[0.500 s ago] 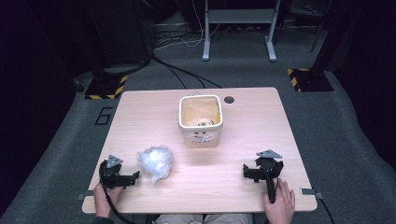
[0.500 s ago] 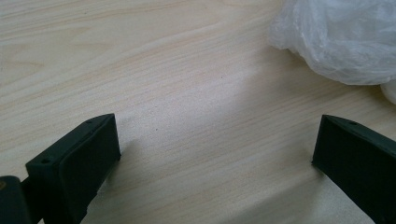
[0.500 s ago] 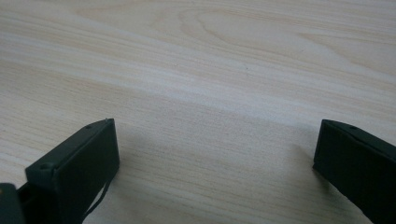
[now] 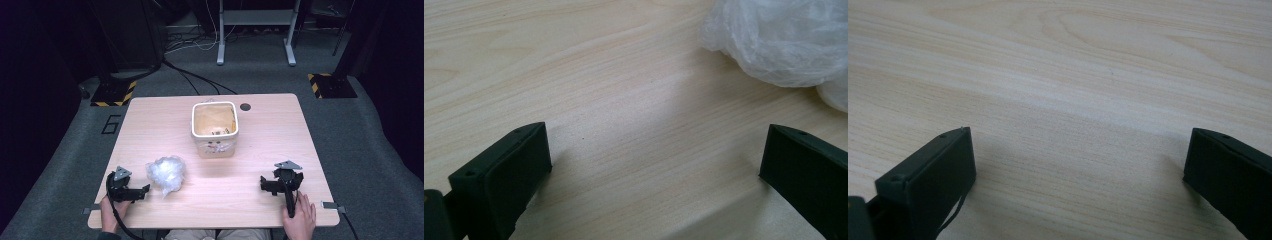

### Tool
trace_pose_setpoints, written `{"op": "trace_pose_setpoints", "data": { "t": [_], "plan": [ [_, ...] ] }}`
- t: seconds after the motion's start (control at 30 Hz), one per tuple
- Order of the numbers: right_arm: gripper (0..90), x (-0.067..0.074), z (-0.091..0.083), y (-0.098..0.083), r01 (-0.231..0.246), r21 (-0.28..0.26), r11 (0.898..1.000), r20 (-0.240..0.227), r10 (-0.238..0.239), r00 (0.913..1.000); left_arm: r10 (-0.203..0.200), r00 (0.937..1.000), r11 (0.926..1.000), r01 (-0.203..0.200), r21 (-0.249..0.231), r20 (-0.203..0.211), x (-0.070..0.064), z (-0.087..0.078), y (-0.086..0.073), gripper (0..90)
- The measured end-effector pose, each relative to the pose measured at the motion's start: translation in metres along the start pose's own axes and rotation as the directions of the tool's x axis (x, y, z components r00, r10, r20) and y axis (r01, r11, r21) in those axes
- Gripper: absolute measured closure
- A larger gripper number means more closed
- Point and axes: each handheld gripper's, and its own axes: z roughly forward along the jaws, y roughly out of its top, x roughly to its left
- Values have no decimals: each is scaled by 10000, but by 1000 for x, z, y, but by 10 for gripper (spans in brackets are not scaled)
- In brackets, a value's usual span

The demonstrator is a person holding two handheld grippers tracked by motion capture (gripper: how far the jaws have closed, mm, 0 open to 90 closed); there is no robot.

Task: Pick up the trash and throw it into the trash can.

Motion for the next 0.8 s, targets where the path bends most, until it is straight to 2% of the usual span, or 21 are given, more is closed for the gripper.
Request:
{"op": "trace_pose_setpoints", "data": {
  "t": [0.23, 0.33, 0.7, 0.8],
  "plan": [
    [0, 0, 0, 0, 2, -1, 10000, 0, -2, 10000, -16, 9995, 10000, 16, -3, 319, 2, -2, 0, 0],
    [0, 0, 0, 0, 1, -2, 10000, 1, -1, 10000, -81, 9981, 10000, 78, 53, 615, 3, -4, 1, 0],
    [0, 0, 0, 0, 1, -2, 10000, 1, -1, 10000, 170, 9970, 9996, -153, -228, 753, -1, -20, 13, 0],
    [0, 0, 0, 0, 1, -2, 10000, 0, -1, 10000, 208, 9949, 9991, -170, -389, 983, -2, -24, 16, 0]
  ]
}}
